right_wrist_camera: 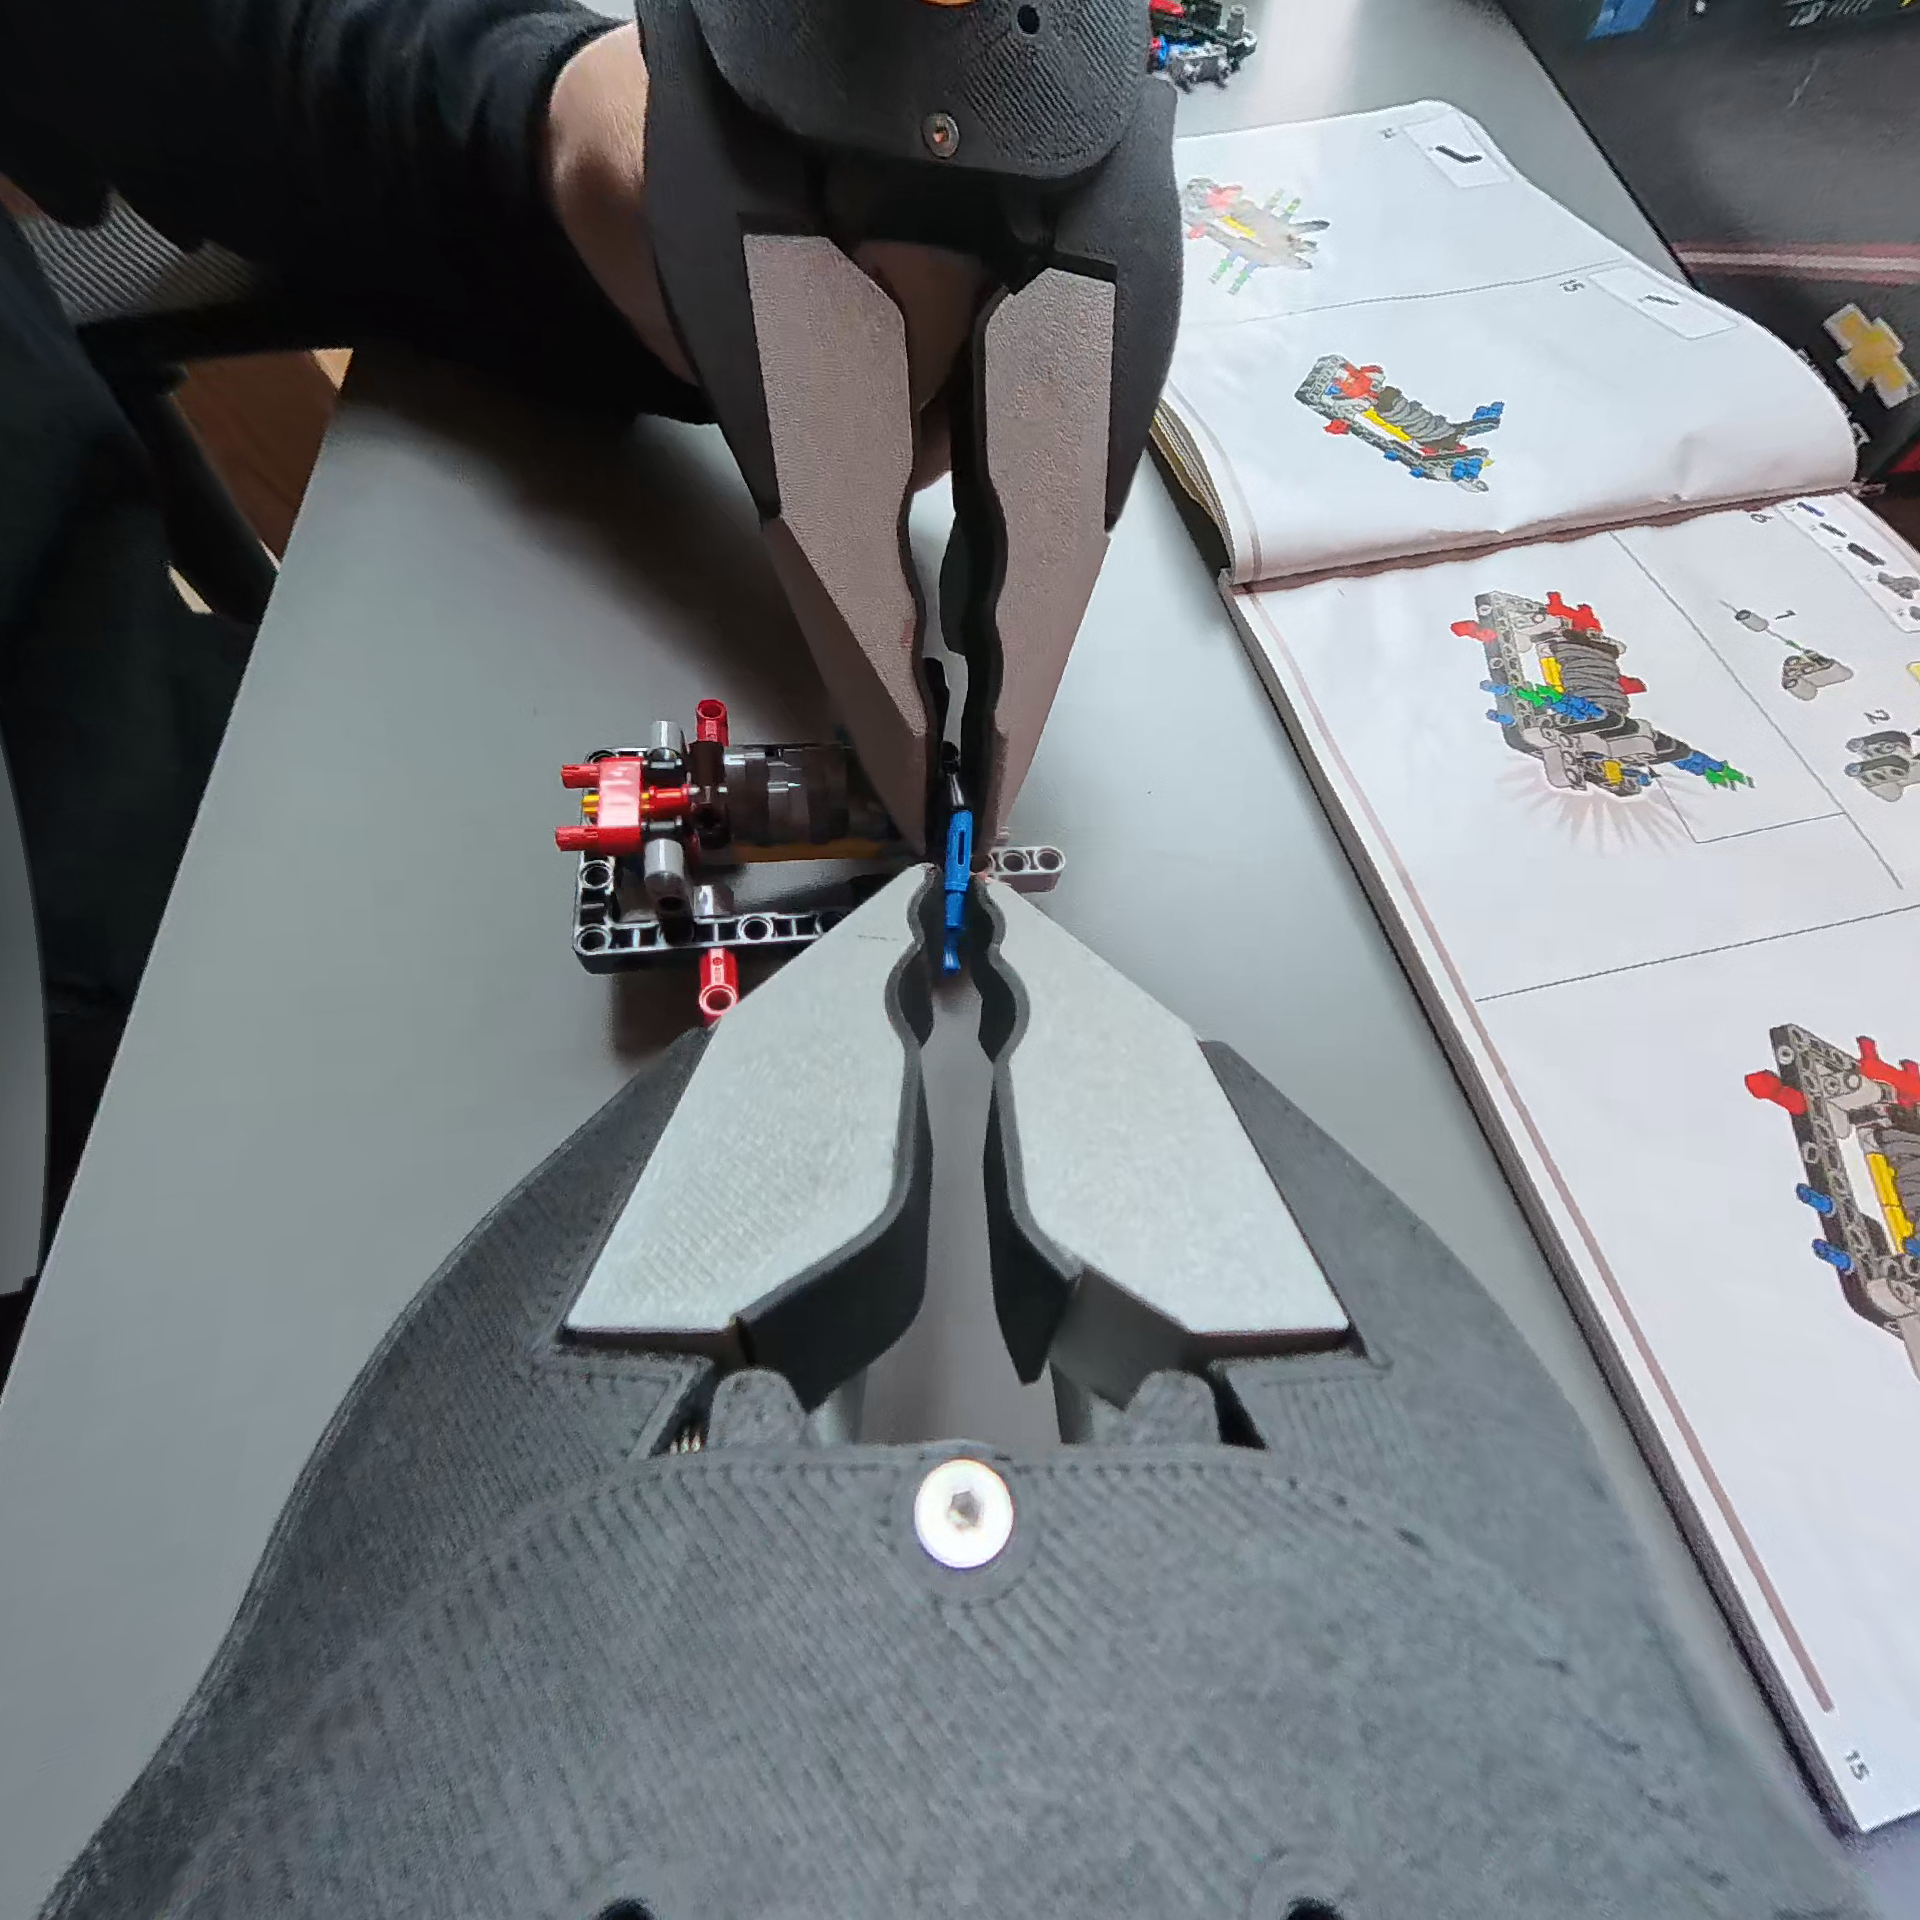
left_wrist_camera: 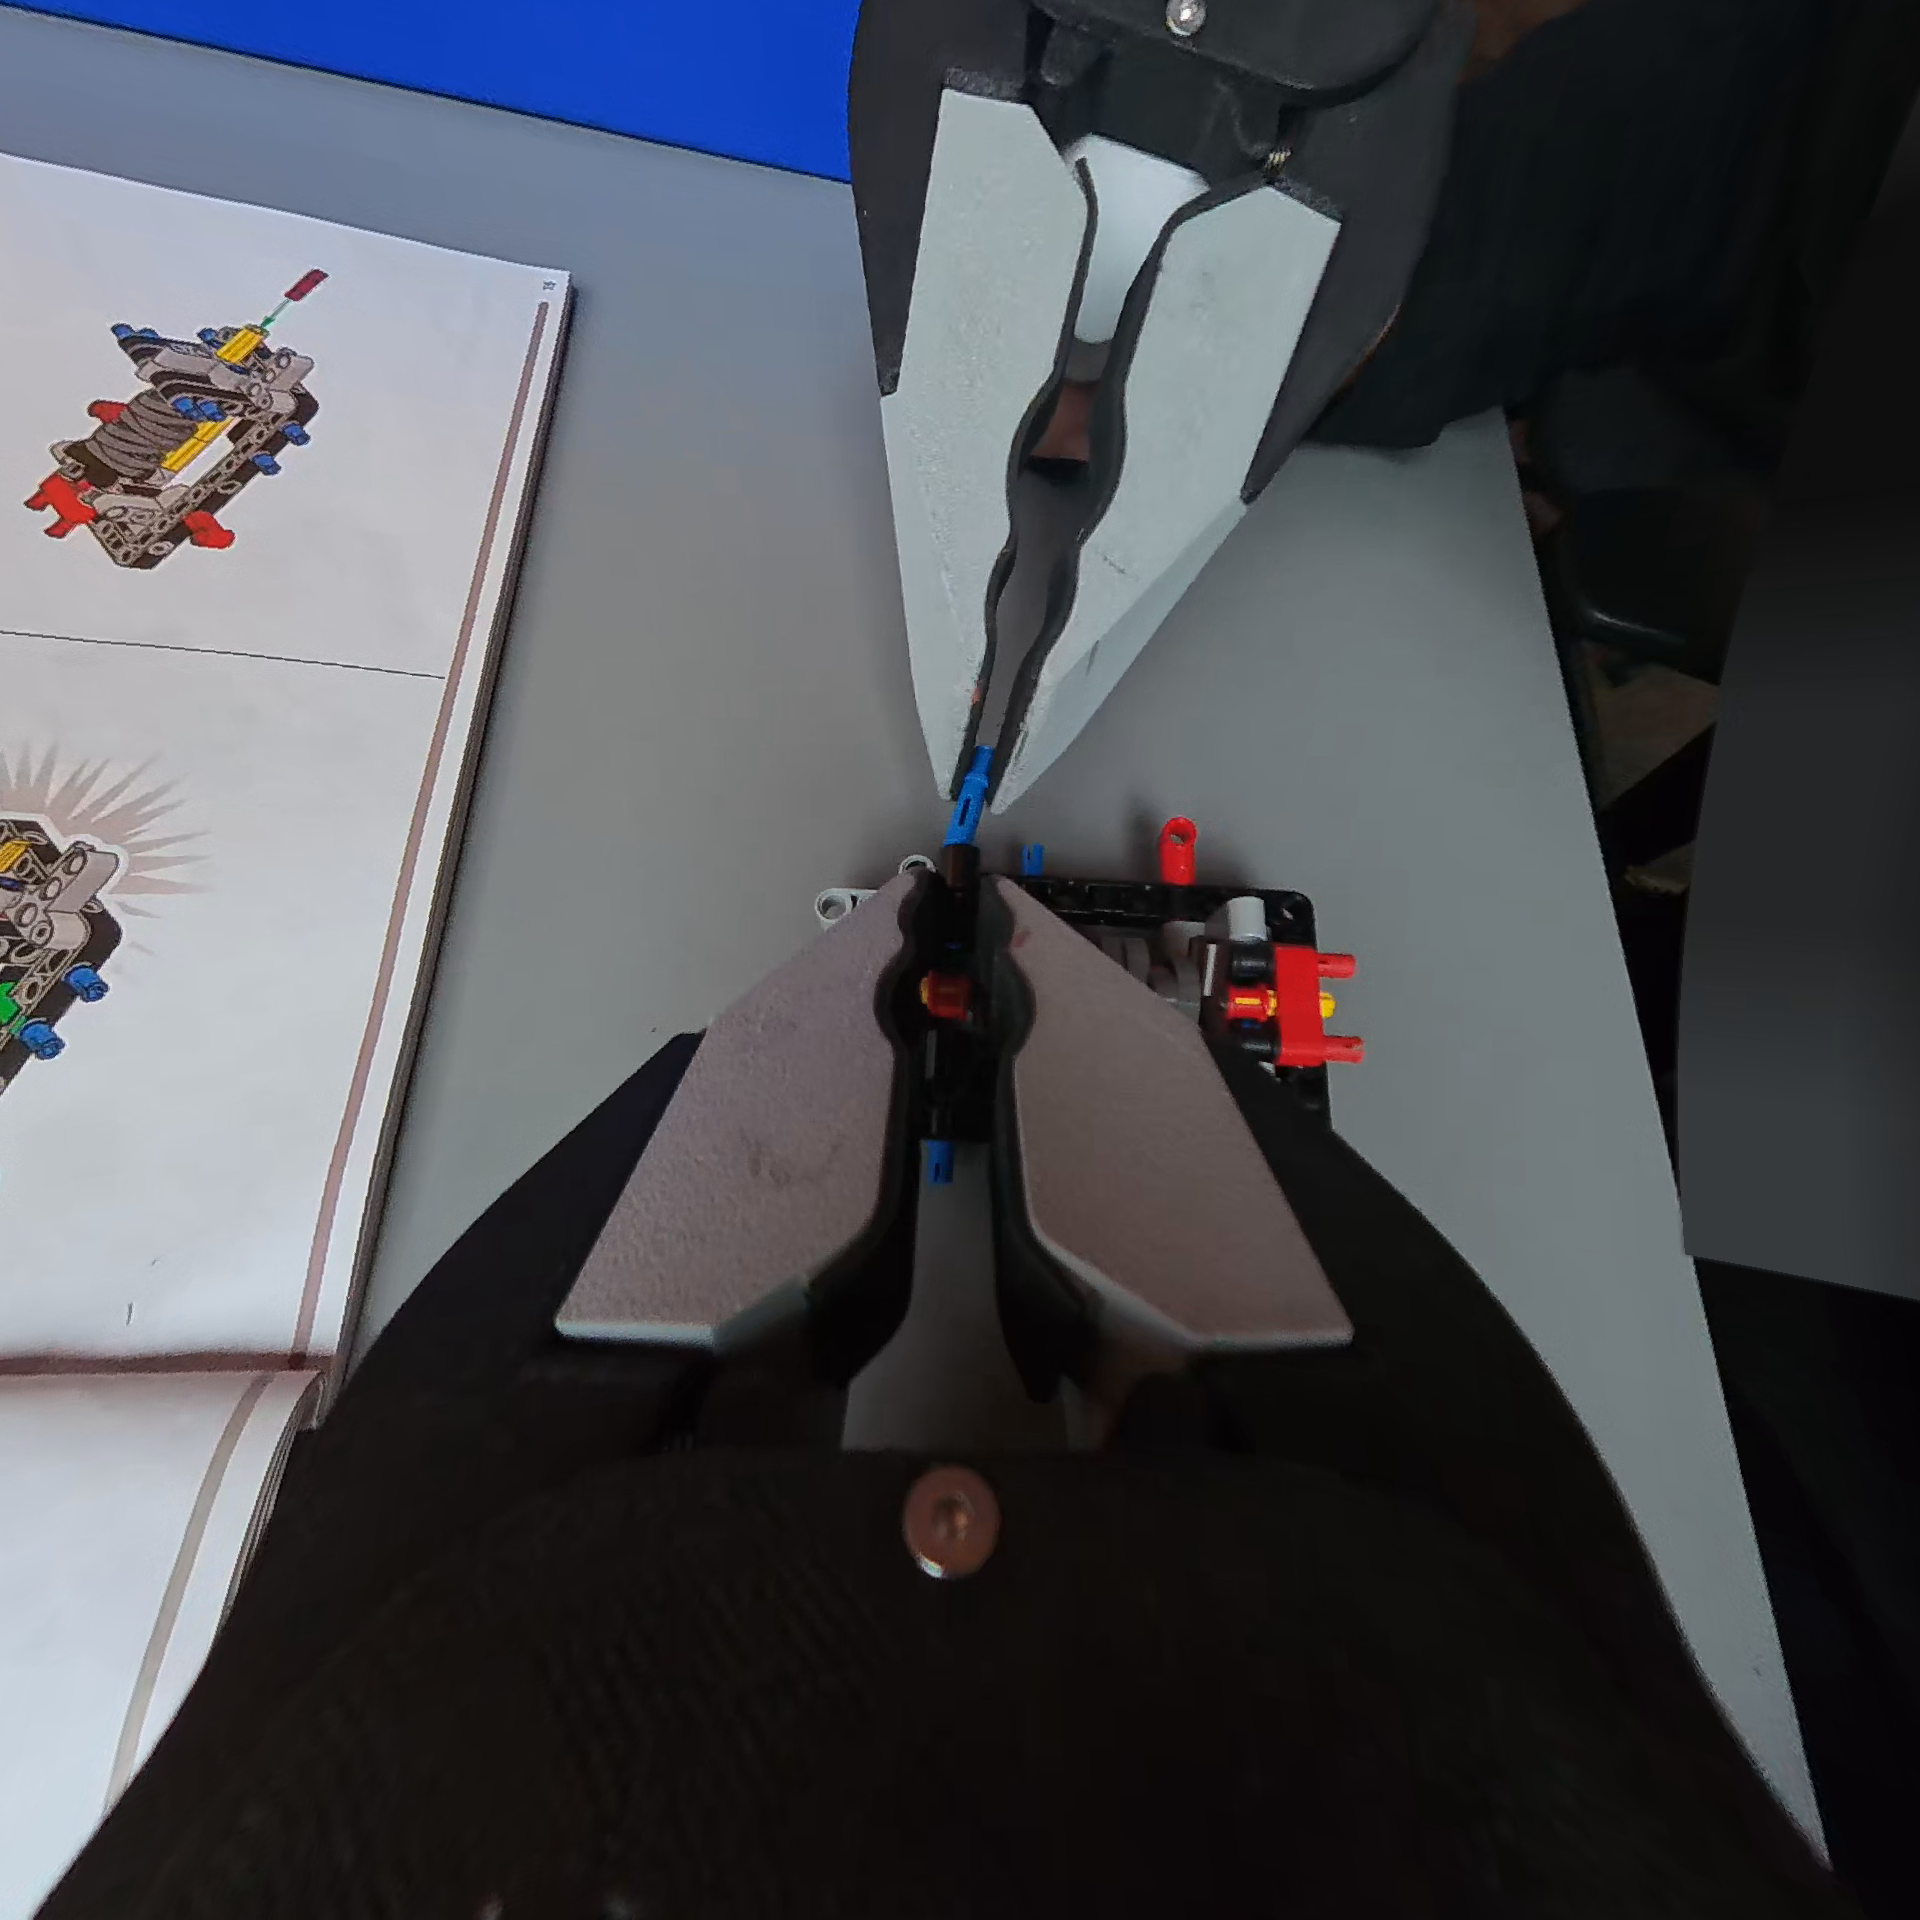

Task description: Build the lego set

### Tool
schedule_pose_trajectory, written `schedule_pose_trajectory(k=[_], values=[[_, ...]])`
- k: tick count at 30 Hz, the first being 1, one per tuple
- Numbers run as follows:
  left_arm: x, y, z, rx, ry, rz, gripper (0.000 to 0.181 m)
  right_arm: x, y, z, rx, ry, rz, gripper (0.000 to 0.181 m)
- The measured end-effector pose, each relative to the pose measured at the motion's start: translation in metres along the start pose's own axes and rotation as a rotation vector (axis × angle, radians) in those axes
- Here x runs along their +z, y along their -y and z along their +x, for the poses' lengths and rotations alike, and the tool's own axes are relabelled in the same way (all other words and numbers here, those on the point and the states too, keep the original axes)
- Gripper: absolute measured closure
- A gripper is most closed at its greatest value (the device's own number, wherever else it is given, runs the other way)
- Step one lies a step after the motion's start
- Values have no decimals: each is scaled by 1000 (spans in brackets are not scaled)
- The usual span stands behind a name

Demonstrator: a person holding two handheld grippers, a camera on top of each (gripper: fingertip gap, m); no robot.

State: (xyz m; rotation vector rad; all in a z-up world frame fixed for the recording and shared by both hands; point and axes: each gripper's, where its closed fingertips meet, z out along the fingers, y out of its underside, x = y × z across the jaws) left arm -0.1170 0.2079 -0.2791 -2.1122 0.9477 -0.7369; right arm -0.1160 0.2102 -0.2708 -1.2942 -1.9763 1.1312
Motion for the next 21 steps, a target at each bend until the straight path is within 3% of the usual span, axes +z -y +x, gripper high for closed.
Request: schedule_pose_trajectory(k=[4, 15, 21], values=[[1, -1, 0, 10, 5, -14, 175, 0, -1, -1, -58, -20, -38, 180], [5, -2, 3, 75, 26, -75, 176, 2, -9, -1, -460, -181, -232, 181], [6, -2, 5, 82, 17, -90, 175, -1, -9, -1, -539, -217, -270, 181]])
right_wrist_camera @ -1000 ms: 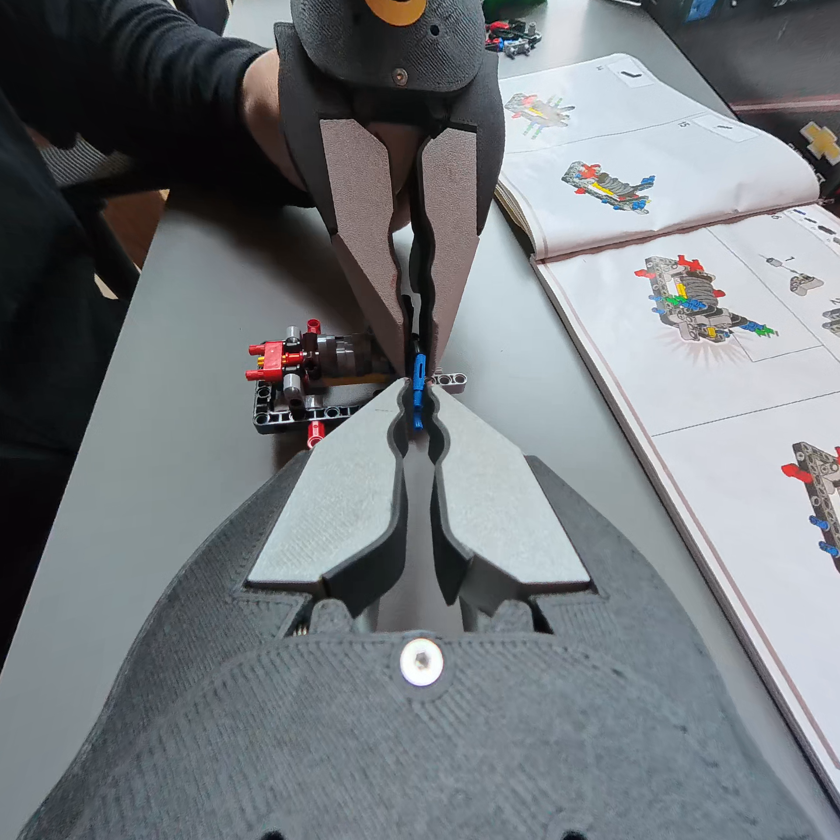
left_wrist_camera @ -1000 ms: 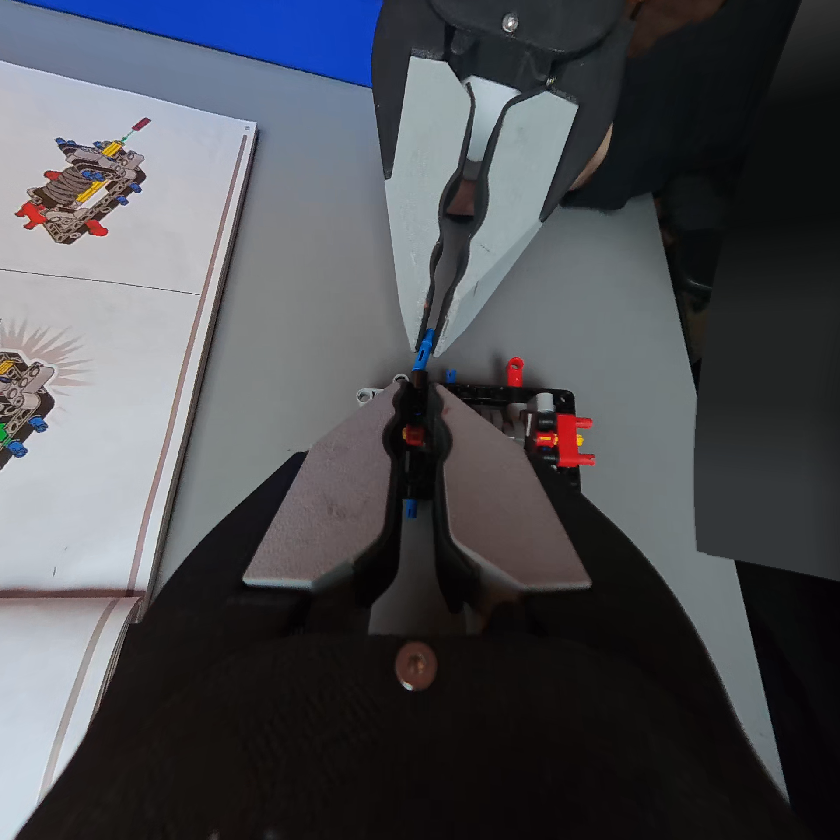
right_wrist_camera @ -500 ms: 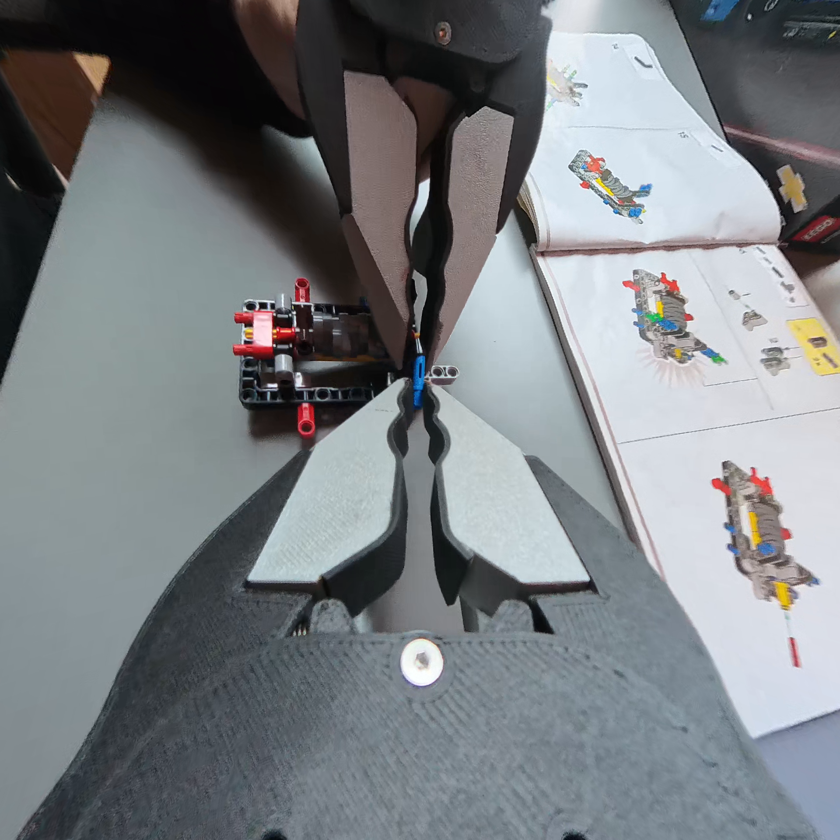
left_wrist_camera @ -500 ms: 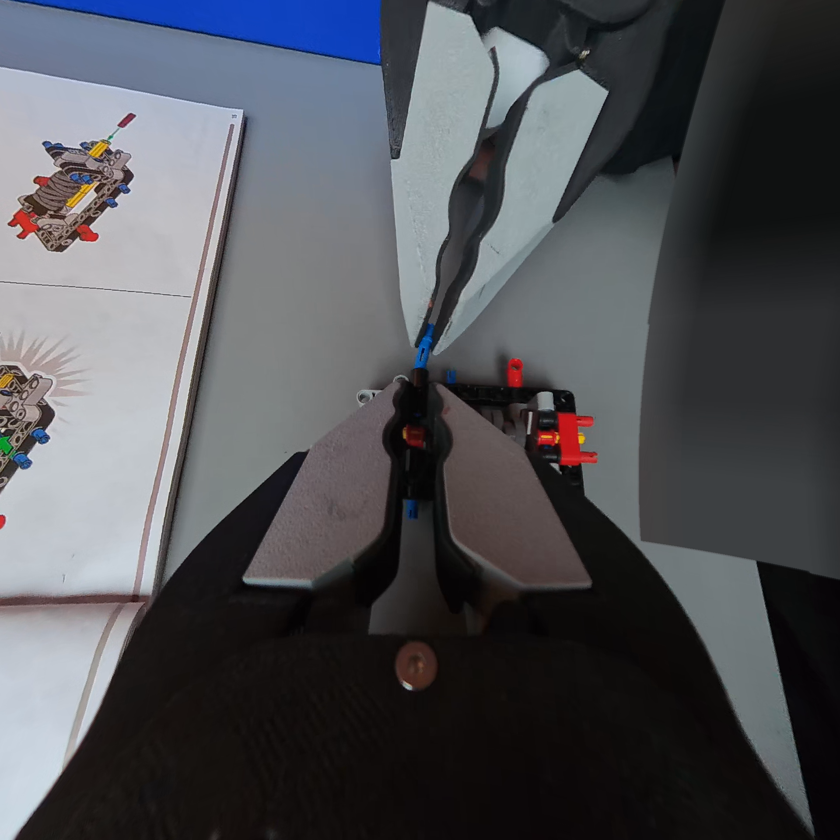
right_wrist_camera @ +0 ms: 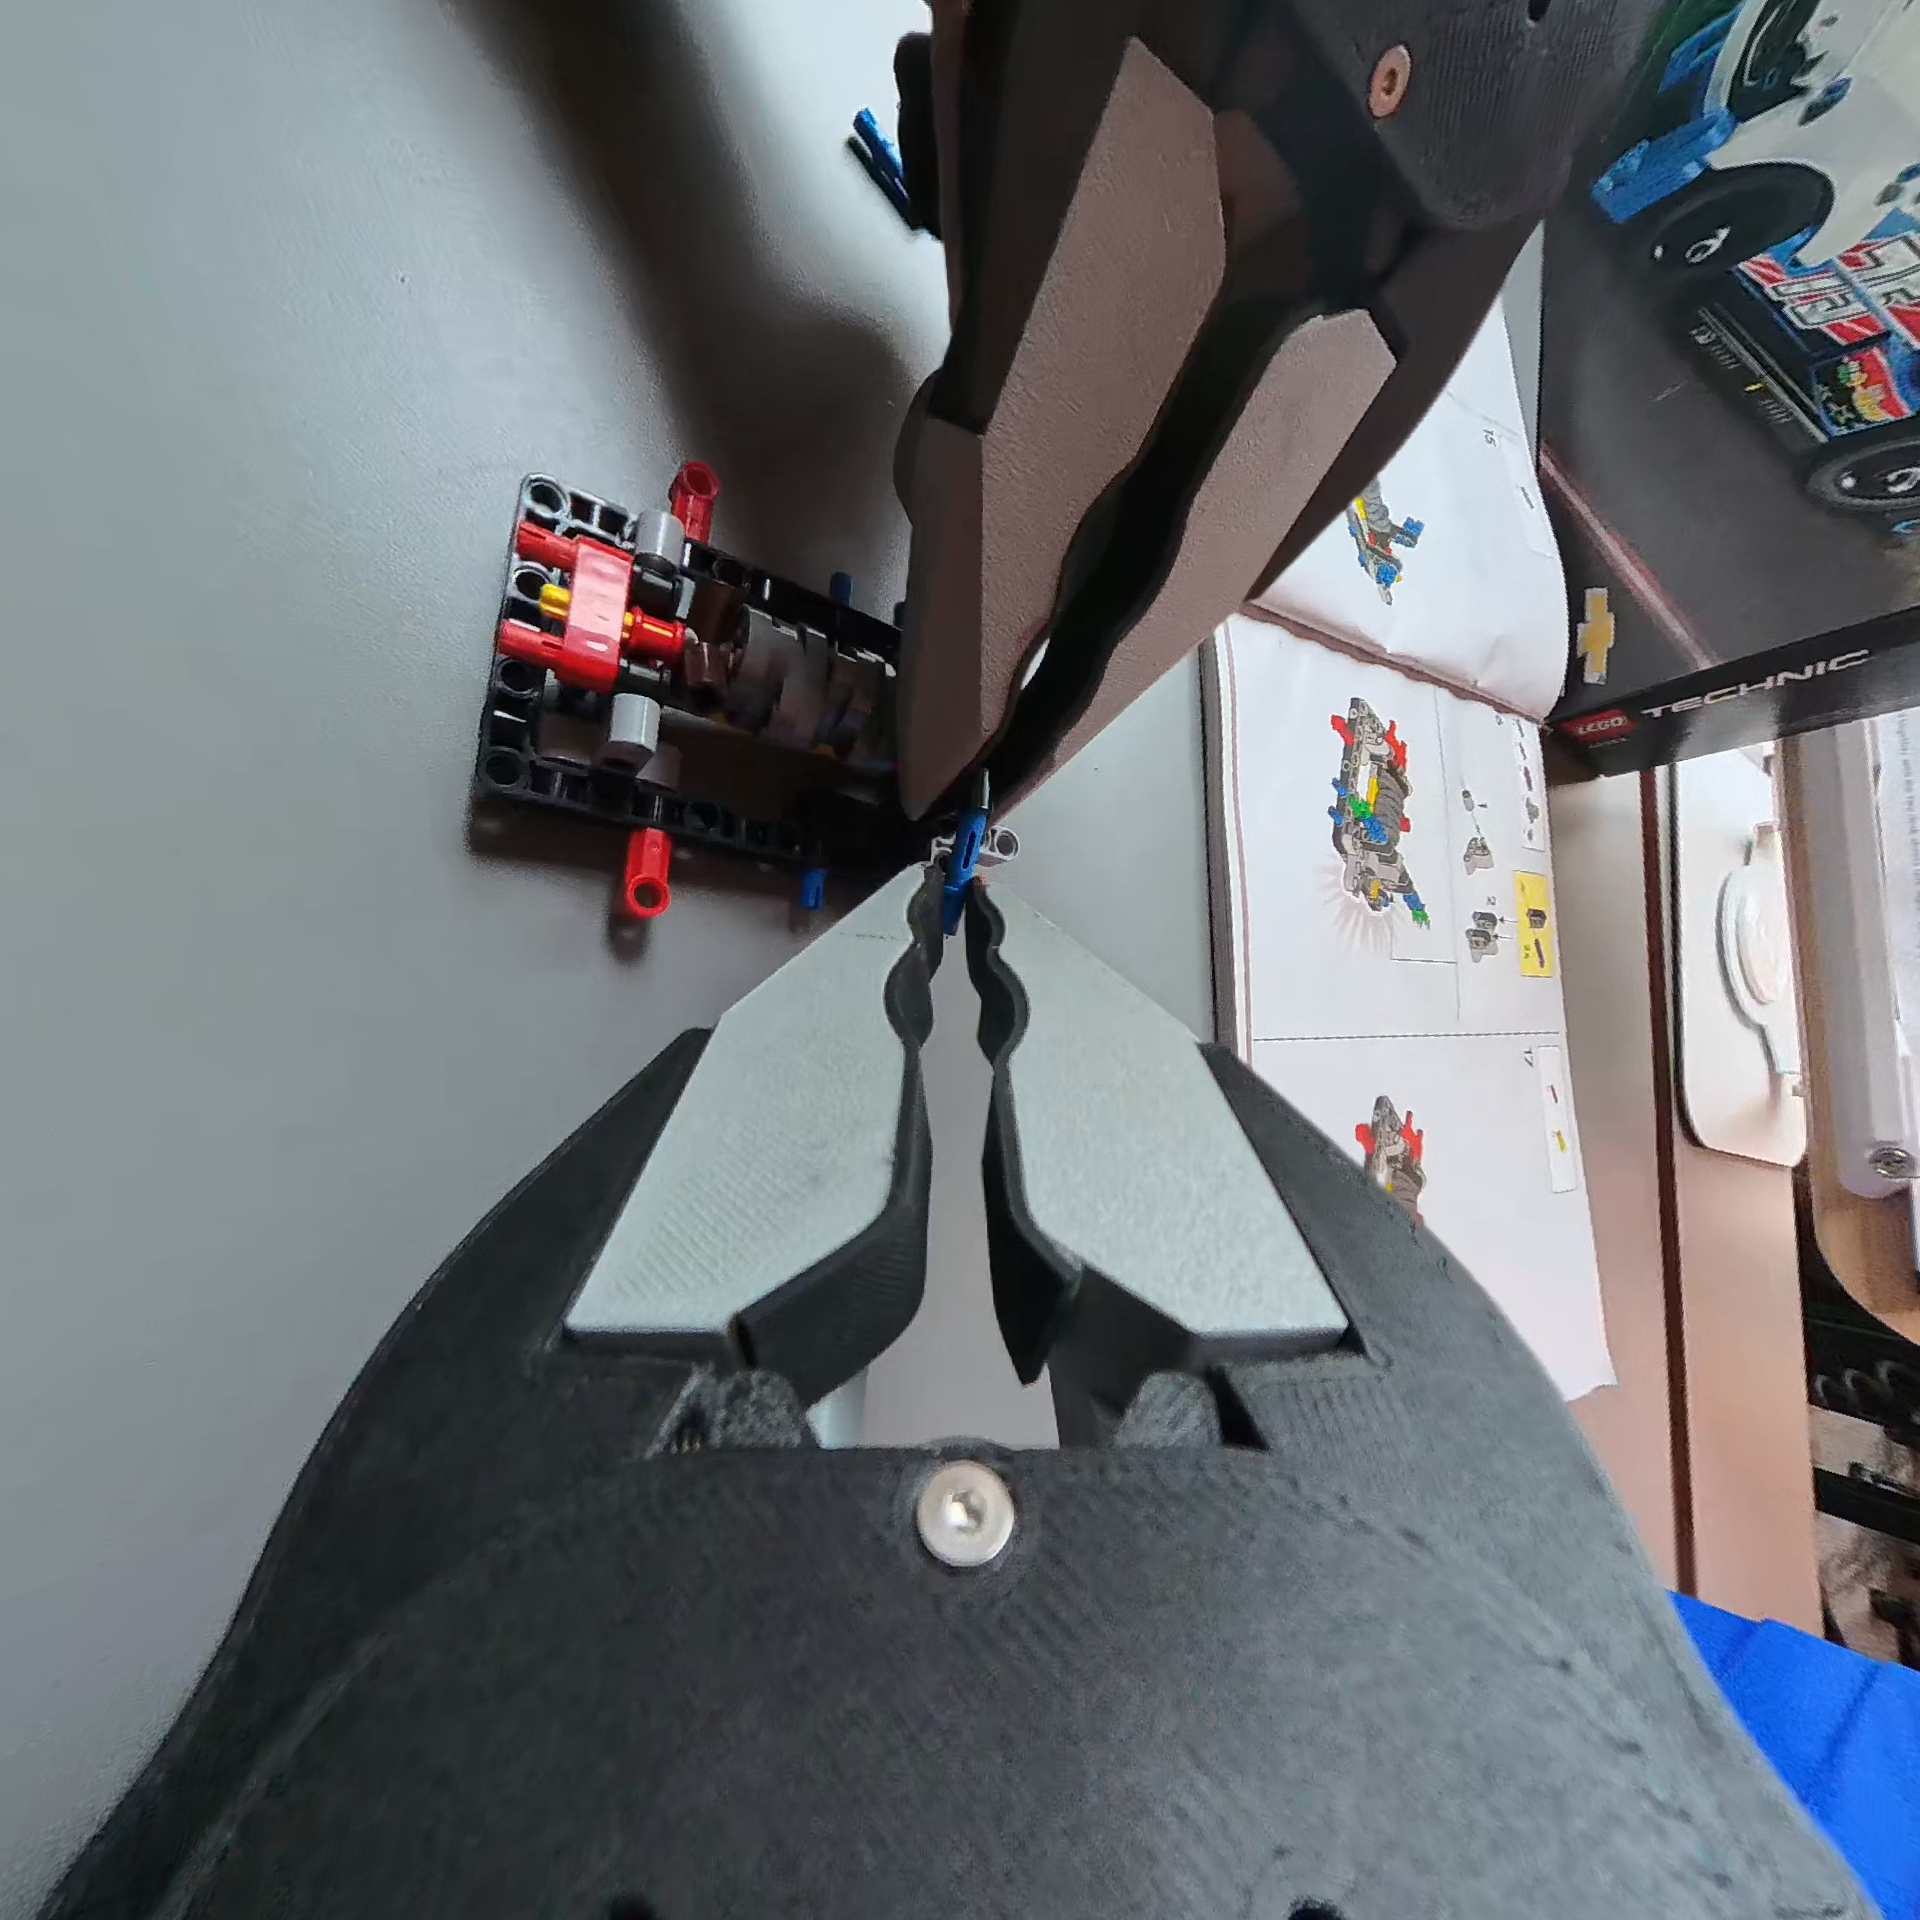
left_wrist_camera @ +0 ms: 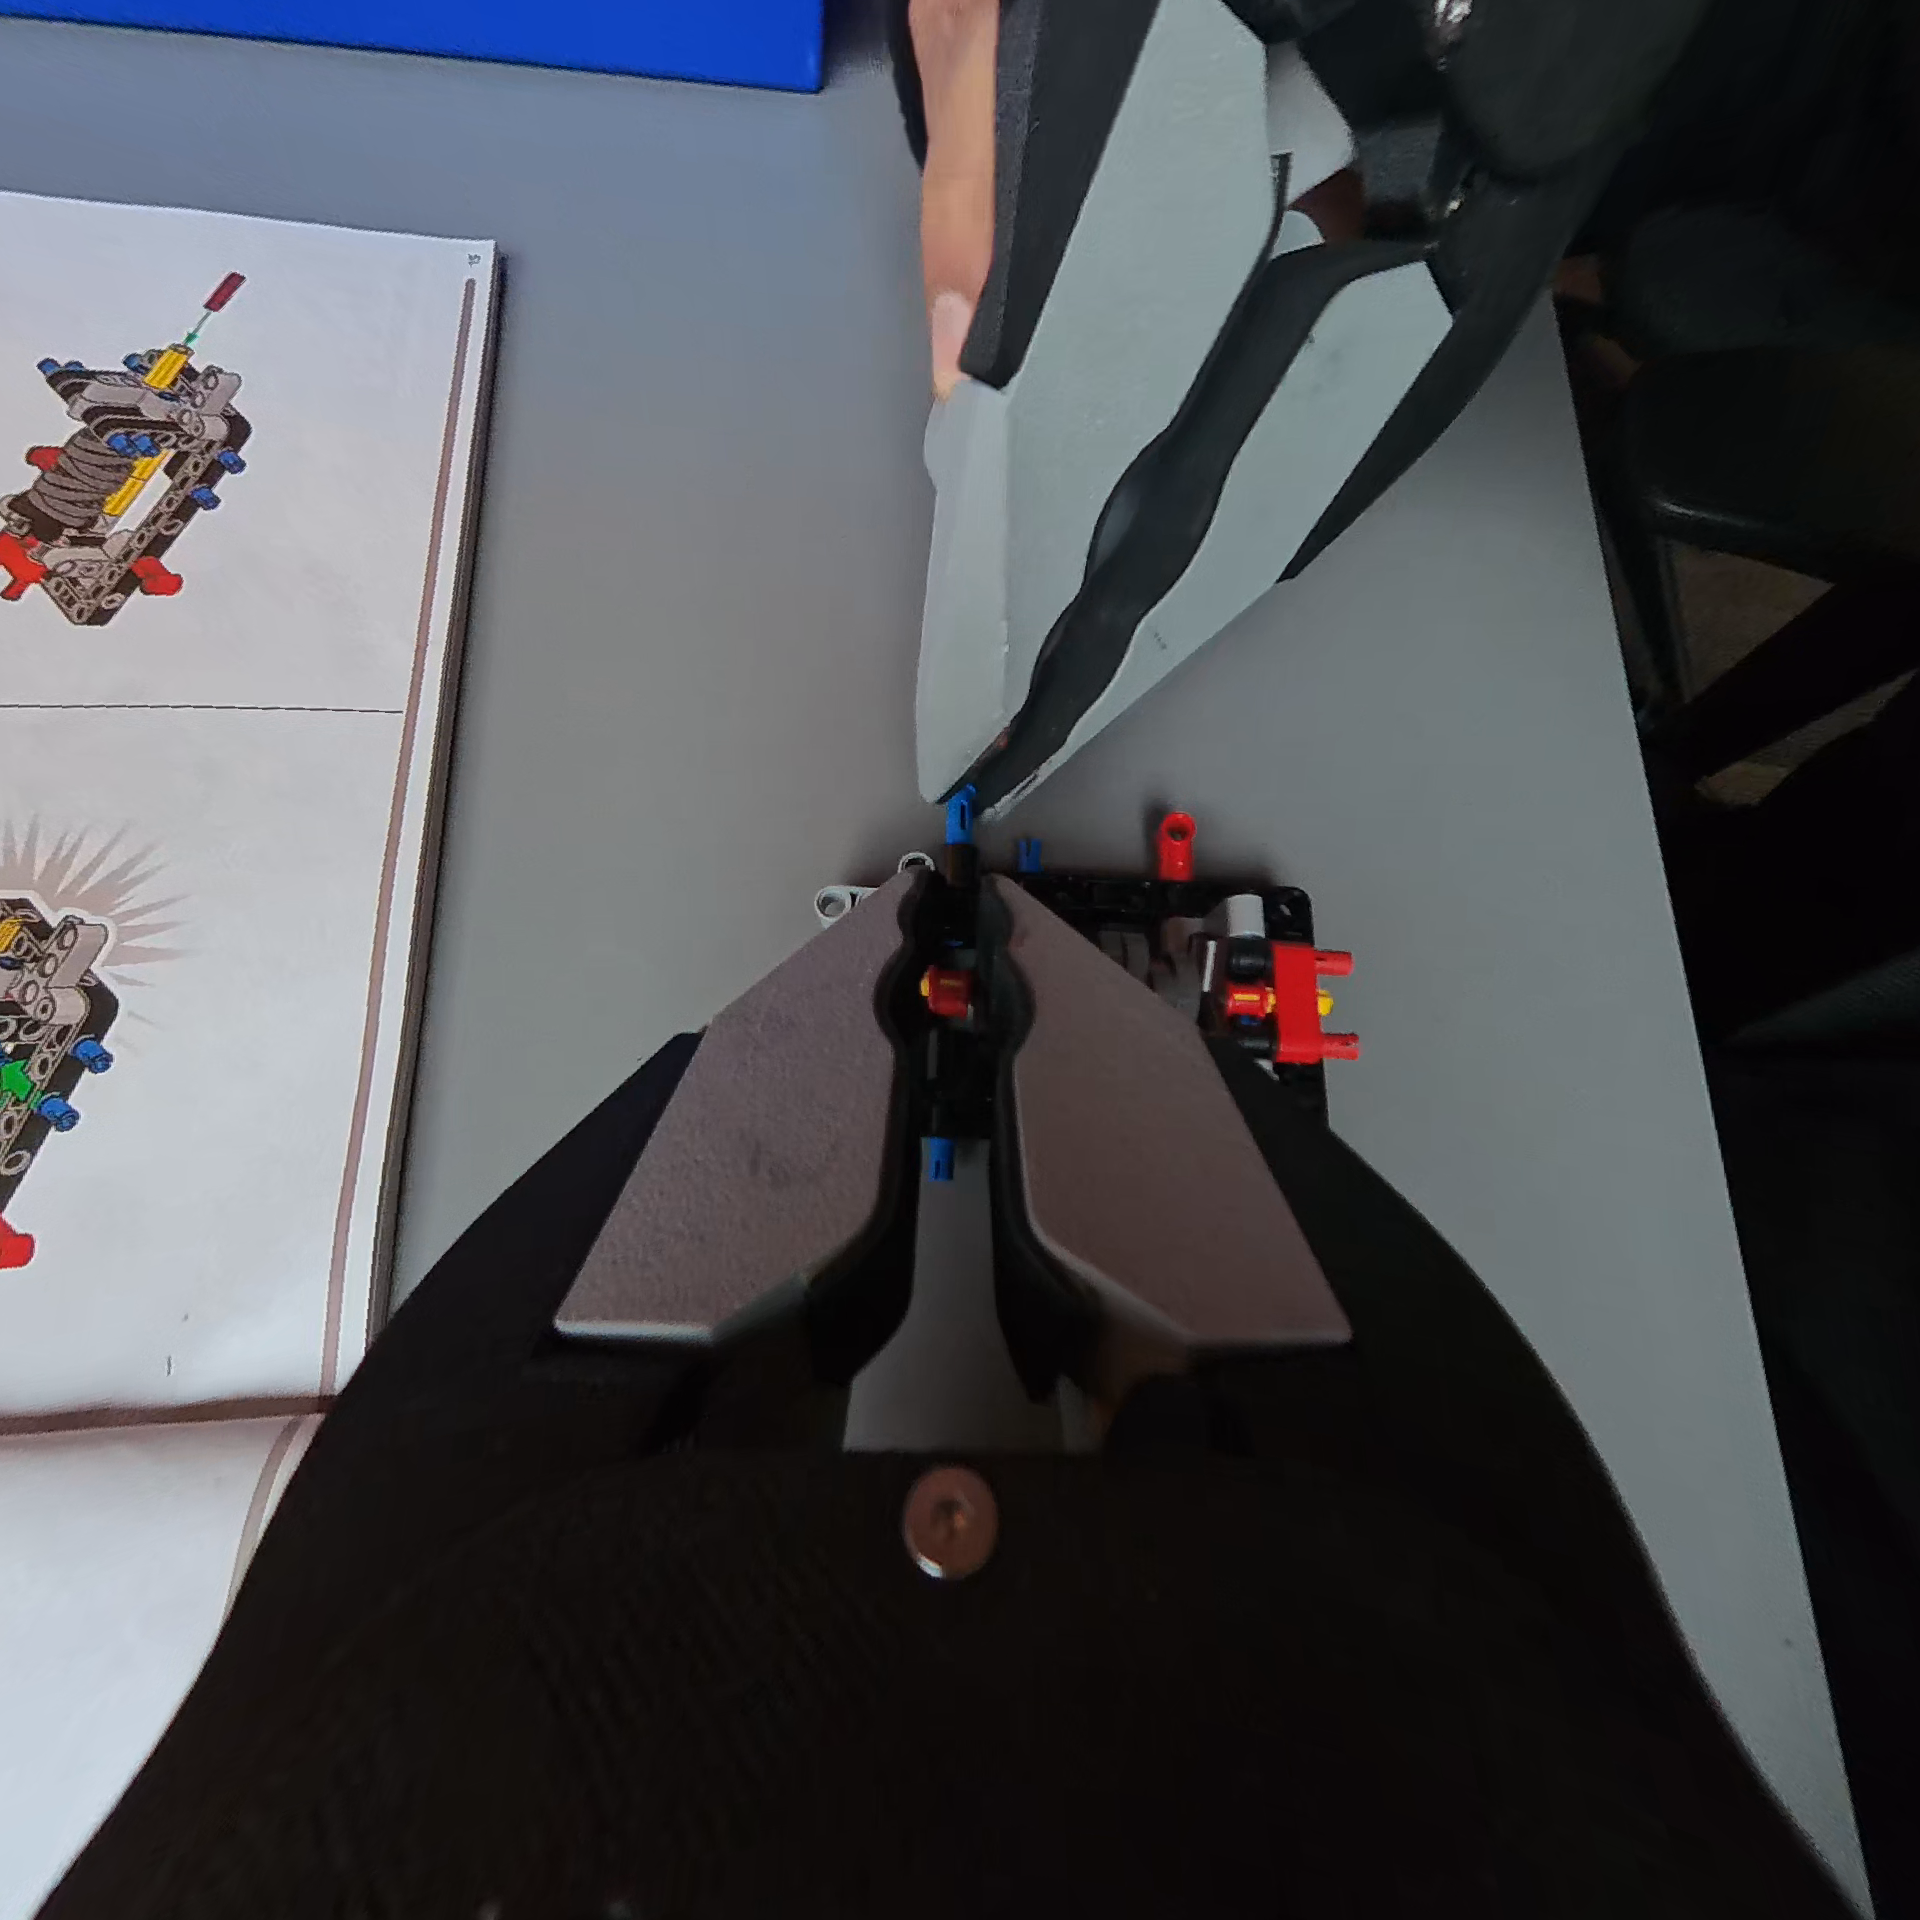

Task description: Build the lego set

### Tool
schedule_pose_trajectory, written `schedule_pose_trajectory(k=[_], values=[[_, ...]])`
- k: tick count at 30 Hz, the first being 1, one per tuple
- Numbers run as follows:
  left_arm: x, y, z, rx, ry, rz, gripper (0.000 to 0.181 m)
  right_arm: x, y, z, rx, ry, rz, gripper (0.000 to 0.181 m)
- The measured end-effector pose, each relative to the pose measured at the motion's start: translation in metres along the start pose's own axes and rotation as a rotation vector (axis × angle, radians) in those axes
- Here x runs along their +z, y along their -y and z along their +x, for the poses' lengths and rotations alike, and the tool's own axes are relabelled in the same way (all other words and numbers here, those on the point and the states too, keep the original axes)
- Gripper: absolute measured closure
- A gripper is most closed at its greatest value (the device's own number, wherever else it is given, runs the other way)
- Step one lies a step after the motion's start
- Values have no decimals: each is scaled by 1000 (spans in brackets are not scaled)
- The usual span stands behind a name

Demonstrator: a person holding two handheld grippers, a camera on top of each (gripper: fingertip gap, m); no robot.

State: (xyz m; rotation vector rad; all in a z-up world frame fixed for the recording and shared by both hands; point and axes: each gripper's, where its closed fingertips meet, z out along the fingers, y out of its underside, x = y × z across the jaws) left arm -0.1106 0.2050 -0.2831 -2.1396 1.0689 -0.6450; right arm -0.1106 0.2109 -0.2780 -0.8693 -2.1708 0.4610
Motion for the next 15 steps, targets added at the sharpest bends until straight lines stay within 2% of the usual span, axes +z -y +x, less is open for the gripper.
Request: schedule_pose_trajectory(k=[12, 15], values=[[0, 0, 1, -9, -19, -7, 175, -4, 2, -1, -34, -2, -25, 181], [0, 0, 0, -14, -19, -4, 175, -5, 3, 1, 8, 13, 2, 181]])
